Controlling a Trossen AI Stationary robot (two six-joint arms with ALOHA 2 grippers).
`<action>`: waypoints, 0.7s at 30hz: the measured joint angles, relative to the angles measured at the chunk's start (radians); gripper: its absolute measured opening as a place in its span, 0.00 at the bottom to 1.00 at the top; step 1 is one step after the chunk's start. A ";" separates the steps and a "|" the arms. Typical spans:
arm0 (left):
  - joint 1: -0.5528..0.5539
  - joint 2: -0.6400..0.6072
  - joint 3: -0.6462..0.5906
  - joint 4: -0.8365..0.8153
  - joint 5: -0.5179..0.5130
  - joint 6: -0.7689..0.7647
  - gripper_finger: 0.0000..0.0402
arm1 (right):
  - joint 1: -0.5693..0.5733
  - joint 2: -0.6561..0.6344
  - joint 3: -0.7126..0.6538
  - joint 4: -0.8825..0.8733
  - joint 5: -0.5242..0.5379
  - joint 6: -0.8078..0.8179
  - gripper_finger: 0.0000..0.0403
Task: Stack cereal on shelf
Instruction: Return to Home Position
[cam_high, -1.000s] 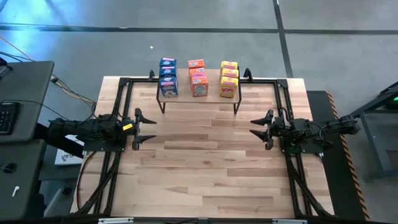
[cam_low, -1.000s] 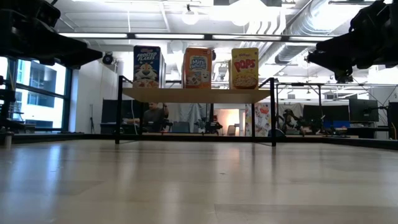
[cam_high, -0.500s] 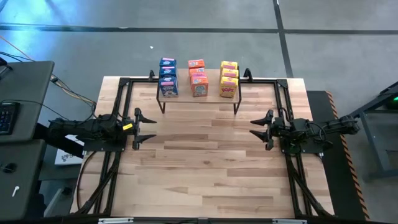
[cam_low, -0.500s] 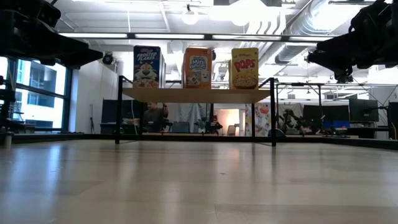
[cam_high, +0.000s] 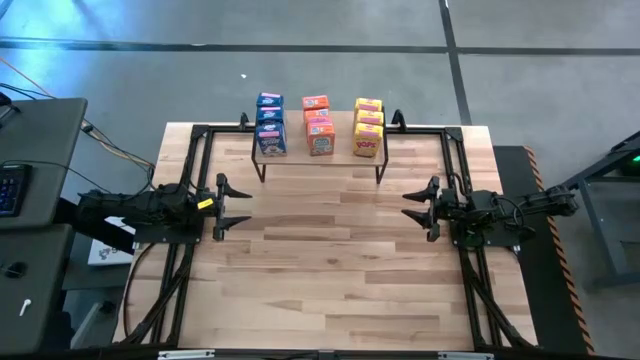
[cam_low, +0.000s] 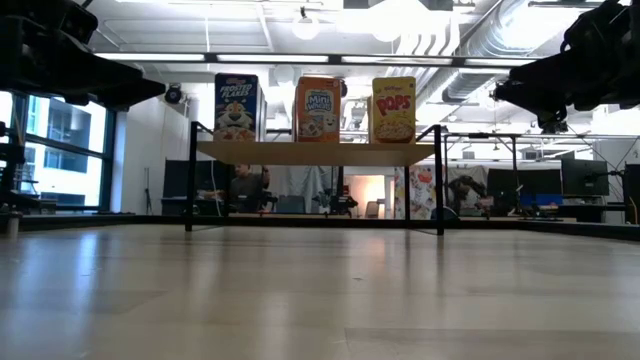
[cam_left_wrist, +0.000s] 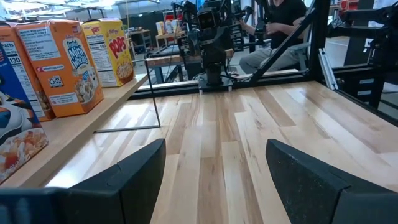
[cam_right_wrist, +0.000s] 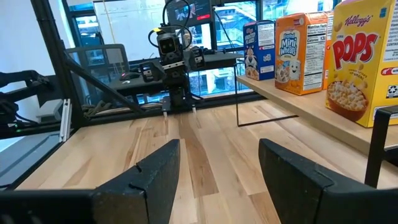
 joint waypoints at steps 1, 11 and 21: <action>0.000 0.000 0.000 0.000 0.000 0.000 0.67 | 0.000 0.000 0.000 0.000 0.000 0.000 0.52; 0.000 0.000 0.000 0.002 0.001 -0.073 0.67 | 0.000 0.000 0.000 0.000 0.000 0.001 0.52; 0.000 0.000 0.000 0.044 0.001 -0.109 0.67 | 0.000 0.000 0.000 0.000 0.001 0.001 0.52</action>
